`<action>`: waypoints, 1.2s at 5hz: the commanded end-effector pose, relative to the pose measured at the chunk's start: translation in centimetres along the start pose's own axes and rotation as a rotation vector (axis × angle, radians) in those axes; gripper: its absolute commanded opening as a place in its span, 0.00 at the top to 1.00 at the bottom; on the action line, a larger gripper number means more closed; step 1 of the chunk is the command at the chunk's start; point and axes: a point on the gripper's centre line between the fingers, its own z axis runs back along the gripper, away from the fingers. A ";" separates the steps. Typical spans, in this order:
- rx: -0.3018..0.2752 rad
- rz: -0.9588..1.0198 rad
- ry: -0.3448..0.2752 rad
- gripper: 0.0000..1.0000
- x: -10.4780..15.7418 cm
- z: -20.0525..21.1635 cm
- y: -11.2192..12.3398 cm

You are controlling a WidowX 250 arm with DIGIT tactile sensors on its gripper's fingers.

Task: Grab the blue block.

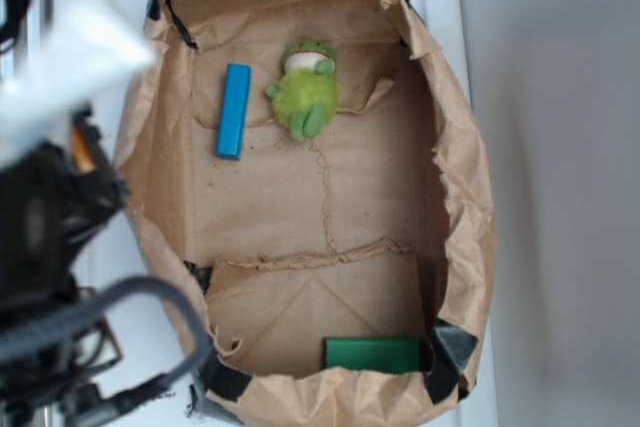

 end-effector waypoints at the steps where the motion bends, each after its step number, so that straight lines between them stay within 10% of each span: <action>1: -0.022 0.436 -0.096 0.00 4.8 -1.9 -0.3; 3: -0.088 0.508 -0.100 0.00 7.5 -4.6 0.1; 6: -0.032 0.520 -0.051 0.00 8.3 -6.0 1.6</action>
